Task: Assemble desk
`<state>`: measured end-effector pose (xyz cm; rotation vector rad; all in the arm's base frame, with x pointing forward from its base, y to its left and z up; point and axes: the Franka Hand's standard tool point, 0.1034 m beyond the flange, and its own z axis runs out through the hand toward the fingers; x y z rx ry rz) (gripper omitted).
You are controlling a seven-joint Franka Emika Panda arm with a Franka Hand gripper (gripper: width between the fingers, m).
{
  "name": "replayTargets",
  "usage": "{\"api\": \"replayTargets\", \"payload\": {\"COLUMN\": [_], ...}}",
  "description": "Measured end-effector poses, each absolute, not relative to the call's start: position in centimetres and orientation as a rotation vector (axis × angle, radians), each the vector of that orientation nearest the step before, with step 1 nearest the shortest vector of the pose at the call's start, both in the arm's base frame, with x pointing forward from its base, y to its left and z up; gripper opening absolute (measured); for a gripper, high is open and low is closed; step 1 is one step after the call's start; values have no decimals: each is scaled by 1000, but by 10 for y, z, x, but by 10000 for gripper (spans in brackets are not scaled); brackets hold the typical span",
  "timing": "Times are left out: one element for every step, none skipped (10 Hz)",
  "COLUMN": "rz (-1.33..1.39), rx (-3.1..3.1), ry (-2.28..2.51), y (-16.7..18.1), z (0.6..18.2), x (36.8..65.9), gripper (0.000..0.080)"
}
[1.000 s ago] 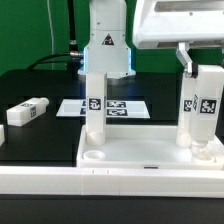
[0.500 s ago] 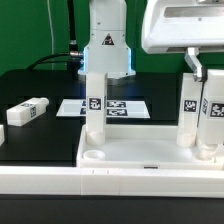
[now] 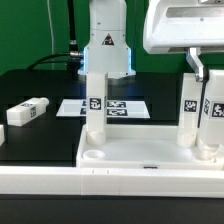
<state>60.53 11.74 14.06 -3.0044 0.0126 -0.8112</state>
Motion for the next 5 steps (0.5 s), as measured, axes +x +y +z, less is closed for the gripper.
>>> {"api": "replayTargets", "payload": {"rz": [-813, -813, -814, -815, -815], "rx": [-3009, -3011, -3014, -3017, -3018], "ry": [3, 2, -2, -6, -5], "y": [114, 112, 108, 105, 105], "z": [141, 141, 141, 141, 140], "x": [606, 607, 607, 608, 608], "gripper": [291, 291, 291, 291, 291]}}
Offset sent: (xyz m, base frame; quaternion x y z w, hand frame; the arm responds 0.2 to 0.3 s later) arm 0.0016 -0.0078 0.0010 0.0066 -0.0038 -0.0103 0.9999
